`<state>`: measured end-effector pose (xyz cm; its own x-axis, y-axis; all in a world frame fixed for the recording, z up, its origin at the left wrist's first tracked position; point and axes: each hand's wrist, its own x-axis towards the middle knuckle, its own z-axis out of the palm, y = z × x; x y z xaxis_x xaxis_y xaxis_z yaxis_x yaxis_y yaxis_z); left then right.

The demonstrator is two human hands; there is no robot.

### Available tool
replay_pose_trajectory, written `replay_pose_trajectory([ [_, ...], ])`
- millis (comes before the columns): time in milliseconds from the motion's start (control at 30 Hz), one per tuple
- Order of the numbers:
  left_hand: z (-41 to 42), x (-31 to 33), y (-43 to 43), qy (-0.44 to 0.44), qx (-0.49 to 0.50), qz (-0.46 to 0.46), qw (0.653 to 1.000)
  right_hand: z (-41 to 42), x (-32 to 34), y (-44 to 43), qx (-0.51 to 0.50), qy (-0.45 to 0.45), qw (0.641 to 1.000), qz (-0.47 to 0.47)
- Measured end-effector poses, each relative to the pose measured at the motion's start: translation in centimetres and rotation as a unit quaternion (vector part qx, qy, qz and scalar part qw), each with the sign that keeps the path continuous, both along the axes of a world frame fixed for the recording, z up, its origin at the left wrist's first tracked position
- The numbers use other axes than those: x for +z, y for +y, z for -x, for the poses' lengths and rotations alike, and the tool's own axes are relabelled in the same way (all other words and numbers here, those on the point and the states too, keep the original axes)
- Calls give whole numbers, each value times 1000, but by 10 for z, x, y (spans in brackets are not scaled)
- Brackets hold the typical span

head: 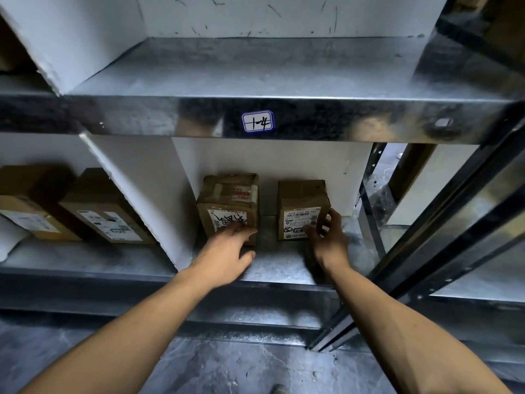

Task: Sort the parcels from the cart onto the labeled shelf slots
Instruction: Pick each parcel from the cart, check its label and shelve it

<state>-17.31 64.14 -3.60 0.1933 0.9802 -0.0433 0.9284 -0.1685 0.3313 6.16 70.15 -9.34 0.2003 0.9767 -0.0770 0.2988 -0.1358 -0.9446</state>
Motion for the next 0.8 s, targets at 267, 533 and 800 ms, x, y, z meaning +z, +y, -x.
replay_pose_trajectory([
  [267, 2, 7, -9, -23, -44, -22, 999, -1, 24, -46, -3, -167, 984, 56],
  [533, 5, 16, -44, 41, -160, -67, 984, 6, 30, -163, 58, -518, 853, 6],
  [800, -42, 5, -101, 69, -302, -57, 949, -10, 34, -291, -25, -571, 815, 95],
])
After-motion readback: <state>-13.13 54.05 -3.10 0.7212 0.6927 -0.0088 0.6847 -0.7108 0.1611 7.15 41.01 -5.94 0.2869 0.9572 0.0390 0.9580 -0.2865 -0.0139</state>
